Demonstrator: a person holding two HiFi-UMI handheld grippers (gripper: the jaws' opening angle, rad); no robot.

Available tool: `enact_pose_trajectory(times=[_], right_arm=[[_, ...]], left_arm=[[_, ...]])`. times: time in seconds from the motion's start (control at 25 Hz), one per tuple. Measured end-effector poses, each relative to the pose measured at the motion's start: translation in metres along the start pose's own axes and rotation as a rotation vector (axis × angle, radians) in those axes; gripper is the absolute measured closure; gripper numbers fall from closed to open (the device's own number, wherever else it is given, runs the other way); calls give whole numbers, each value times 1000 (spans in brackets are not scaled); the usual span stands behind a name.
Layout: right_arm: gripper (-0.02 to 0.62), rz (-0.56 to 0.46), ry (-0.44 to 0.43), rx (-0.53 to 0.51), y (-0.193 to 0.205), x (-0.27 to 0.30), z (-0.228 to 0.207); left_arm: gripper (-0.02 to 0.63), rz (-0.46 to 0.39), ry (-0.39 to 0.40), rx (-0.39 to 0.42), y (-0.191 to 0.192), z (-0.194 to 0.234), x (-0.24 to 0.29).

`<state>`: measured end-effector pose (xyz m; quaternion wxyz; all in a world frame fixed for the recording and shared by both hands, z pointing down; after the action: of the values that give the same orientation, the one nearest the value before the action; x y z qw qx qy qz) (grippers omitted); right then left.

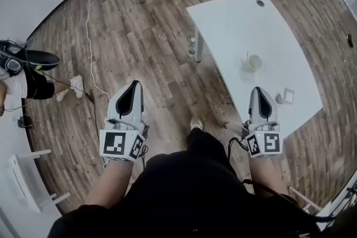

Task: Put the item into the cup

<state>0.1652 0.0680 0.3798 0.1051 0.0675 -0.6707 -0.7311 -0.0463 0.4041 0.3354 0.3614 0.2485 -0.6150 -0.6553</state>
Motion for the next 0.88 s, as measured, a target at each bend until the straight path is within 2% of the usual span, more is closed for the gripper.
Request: enact_pose_trajectory(times=[0.12,0.28,0.44,0.56,0.72,0.88], right_arm=[[594,10,5,48,-3,31,-21],[594,7,20,46,-7,54,-38],[594,54,54,36,2,62,-46],[594,98,97,47,15,76,-51],[594,97,189,35,16,98,-55],[594,105,296,39,11,121,-57]], left_arm=[[599,-20,0,12,-14,-1,32],[598,-36,-19,25,-20,1,62],[599,-1,11,35,-12,8,91],[599,45,62,37,-1,18,125],[599,46,154,47,3,35,182],[598,22,309,134,-3,40,252]])
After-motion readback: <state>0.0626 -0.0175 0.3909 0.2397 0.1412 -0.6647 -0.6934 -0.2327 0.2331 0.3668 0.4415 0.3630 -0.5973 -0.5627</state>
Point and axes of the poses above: the fingertips, and each gripper's own axes: x forward along the fingers, z to its left, y out of its underside, the point moved 10 cm from there along -x, backward along the fingers, and after that the axes turned 7 degrees about -x, right-handed, at the moved point
